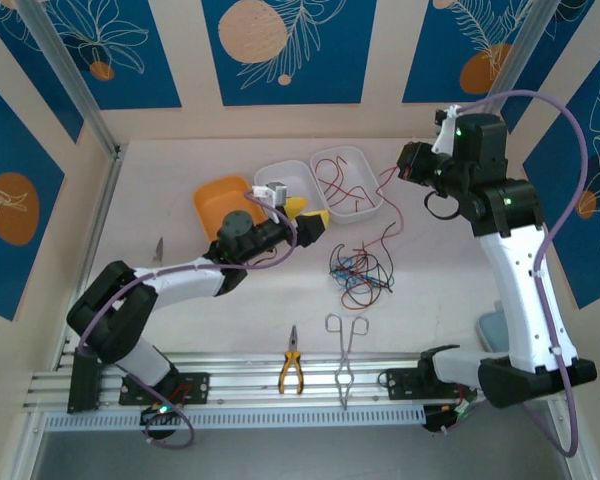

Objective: Untangle the cables

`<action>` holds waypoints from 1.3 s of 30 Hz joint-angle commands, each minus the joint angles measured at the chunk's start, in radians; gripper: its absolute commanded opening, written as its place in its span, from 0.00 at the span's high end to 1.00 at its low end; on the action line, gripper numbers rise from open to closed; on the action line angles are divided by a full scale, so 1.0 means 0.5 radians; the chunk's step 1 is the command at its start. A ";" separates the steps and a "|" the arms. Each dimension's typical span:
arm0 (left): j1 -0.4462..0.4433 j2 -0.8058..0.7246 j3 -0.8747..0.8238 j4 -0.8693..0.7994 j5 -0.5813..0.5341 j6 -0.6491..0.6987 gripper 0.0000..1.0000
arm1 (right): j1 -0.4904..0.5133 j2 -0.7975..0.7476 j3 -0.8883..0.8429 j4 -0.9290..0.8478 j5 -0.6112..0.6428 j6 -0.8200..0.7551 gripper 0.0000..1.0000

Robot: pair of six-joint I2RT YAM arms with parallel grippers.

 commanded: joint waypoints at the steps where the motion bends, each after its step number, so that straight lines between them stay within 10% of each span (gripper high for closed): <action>1: 0.043 -0.157 -0.051 -0.096 -0.009 0.034 0.00 | -0.005 0.096 0.175 0.018 -0.003 -0.135 1.00; 24: 0.076 -0.722 -0.392 -0.902 -0.396 0.304 0.00 | -0.103 1.349 1.476 -0.104 -0.148 -0.267 1.00; 39: 0.075 -0.634 -0.376 -0.877 -0.371 0.288 0.00 | 0.004 1.599 1.535 -0.130 -0.186 -0.288 1.00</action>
